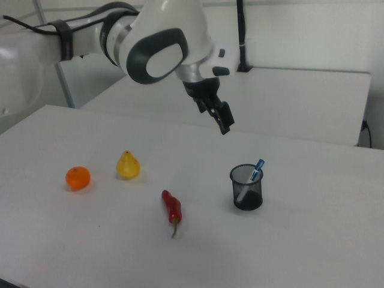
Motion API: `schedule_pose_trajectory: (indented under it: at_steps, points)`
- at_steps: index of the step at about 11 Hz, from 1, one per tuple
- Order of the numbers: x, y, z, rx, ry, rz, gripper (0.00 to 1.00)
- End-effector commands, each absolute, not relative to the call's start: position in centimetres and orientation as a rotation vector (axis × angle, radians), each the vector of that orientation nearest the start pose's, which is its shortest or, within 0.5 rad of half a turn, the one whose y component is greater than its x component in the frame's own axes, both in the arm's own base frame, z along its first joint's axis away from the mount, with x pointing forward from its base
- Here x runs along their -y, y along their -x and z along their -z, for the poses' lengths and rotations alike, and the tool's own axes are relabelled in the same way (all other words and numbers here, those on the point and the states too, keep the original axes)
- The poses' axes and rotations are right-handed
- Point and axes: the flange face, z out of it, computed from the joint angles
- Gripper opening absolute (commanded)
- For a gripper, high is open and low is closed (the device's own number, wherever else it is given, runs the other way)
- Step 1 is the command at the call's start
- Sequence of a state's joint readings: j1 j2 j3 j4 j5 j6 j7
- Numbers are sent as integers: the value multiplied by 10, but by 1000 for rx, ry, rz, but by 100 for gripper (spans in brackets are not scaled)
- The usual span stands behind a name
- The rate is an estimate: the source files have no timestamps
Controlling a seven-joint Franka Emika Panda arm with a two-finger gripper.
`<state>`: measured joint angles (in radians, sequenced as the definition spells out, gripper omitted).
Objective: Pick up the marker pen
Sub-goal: 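Move the gripper over the black mesh pen cup and lower it, then close the gripper on the white marker inside the pen cup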
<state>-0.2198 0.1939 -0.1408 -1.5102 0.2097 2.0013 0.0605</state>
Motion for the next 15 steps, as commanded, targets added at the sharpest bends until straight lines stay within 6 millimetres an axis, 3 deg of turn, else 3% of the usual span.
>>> schedule_pose_trajectory:
  at_steps: [1,3,6,9,13,15]
  points:
    - [230,-647,-532,-783,2862,596,100]
    - [238,-670,-496,-860,2835,716,100]
    - [244,-684,-460,-902,2843,749,99]
    - [244,-693,-444,-868,2884,778,95]
    - [244,-709,-420,-799,2979,772,75]
    - [242,-712,-413,-775,3005,764,70]
